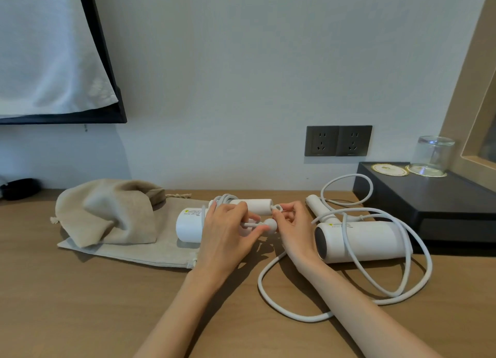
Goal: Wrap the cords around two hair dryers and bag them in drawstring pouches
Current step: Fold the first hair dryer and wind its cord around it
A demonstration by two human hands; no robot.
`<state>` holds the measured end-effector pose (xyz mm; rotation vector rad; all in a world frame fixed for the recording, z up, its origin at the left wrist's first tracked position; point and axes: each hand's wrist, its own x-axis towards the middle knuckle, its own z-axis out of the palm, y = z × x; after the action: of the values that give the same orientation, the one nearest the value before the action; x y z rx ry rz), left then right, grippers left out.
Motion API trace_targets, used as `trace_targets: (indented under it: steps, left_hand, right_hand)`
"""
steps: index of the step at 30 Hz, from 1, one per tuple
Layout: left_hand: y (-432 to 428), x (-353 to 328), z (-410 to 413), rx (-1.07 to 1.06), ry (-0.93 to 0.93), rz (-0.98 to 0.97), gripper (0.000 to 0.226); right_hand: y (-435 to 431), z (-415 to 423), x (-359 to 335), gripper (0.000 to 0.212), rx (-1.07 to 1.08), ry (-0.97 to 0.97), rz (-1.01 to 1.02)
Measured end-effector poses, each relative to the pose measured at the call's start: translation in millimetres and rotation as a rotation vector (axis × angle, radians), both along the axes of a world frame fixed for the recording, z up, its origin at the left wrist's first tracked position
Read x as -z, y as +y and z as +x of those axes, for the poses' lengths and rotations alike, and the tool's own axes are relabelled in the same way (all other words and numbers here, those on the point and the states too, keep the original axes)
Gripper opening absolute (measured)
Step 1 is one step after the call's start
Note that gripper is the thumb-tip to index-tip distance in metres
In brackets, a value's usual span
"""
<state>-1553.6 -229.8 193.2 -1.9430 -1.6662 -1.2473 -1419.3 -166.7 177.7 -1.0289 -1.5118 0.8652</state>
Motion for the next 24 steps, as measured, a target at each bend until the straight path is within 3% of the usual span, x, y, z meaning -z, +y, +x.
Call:
trace_targets:
  steps: [6, 13, 16, 19, 24]
  left_hand:
    - [-0.3, -0.6, 2.3, 0.034, 0.0, 0.007, 0.054]
    - [-0.2, -2.1, 1.8, 0.034, -0.143, 0.005, 0.032]
    - [-3.9, 0.2, 6.9, 0.049, -0.03, -0.008, 0.031]
    - [0.0, 1.1, 9.4, -0.007, -0.009, -0.031, 0.047]
    - [6.2, -13.2, 6.7, 0.065, -0.142, -0.155, 0.018]
  right_hand:
    - [-0.2, 2.7, -2.3, 0.013, -0.043, 0.044, -0.045]
    - [1.4, 6.2, -5.0, 0.013, -0.184, 0.242, -0.225]
    - [-0.4, 5.9, -4.2, 0.015, -0.17, 0.212, -0.22]
    - [-1.3, 4.8, -2.9, 0.015, -0.142, 0.176, -0.199]
    - [1.4, 5.3, -2.5, 0.014, -0.139, 0.166, -0.277]
